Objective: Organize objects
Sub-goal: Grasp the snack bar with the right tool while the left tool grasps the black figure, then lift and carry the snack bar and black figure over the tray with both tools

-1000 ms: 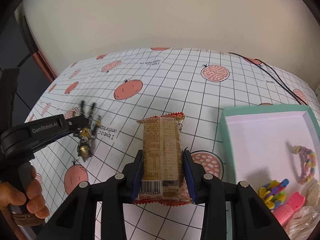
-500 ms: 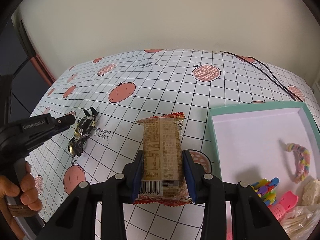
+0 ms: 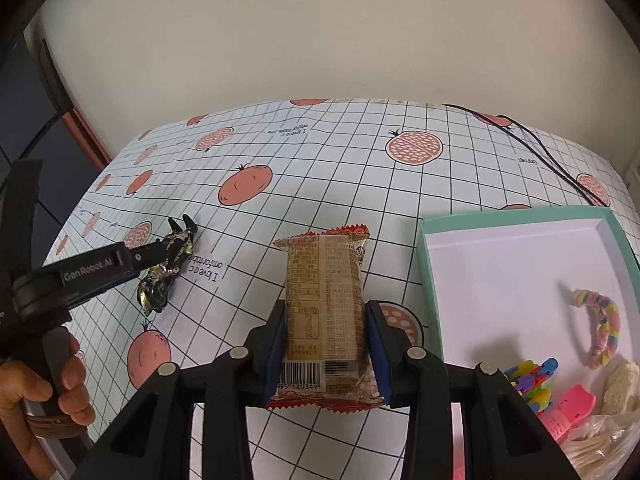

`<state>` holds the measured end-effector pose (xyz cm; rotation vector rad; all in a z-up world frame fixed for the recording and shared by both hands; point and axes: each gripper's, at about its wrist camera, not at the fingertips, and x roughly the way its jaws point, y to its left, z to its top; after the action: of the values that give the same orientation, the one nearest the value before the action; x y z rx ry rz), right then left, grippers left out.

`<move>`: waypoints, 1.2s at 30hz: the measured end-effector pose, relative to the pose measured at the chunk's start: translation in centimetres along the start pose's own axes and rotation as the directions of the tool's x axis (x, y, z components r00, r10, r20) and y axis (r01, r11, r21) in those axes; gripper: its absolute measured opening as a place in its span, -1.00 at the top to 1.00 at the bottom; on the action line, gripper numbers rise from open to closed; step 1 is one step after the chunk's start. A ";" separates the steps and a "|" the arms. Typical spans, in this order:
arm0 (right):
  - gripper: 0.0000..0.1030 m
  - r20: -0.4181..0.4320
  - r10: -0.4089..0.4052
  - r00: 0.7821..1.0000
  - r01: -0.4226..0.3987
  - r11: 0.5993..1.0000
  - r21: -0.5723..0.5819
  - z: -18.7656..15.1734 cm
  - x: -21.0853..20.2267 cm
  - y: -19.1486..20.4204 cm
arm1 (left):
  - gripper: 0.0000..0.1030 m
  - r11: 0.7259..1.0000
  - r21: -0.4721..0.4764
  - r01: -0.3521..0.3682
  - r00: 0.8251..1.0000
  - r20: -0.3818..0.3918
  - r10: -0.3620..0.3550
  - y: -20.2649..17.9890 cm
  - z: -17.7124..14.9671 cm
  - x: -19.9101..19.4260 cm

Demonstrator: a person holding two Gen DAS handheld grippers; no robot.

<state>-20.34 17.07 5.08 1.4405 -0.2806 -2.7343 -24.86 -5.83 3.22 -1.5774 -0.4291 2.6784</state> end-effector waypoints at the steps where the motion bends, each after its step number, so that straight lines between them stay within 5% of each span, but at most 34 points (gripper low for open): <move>1: 0.23 -0.001 -0.001 1.000 0.001 1.000 0.001 0.0 0.0 -0.1 | -0.05 1.000 0.001 -0.004 1.000 -0.003 0.004 0.0 -0.1 0.2; 15: 0.23 -0.012 -0.002 1.000 0.002 1.000 -0.003 -0.1 0.3 0.0 | -0.05 0.996 0.079 -0.048 0.999 -0.015 0.050 -1.0 -0.9 1.2; 17: 0.23 -0.012 -0.002 1.000 0.002 1.000 -0.004 0.0 0.3 0.0 | 0.12 0.994 0.096 -0.051 0.999 -0.004 0.052 -1.2 -0.9 1.0; 23: 0.23 -0.007 -0.002 1.000 0.002 1.000 -0.005 0.1 0.0 0.1 | 0.13 0.989 0.125 -0.075 0.997 0.009 0.074 -1.6 -1.0 0.9; 36: 0.23 0.035 0.025 0.999 -0.025 1.000 0.001 0.9 -2.1 -0.1 | 0.14 0.993 0.110 -0.045 0.997 0.070 0.037 -2.4 -0.5 -1.3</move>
<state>-19.89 17.52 7.24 1.3811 -0.3001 -2.7422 -24.11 -3.60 4.69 -1.4857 -0.2448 2.7395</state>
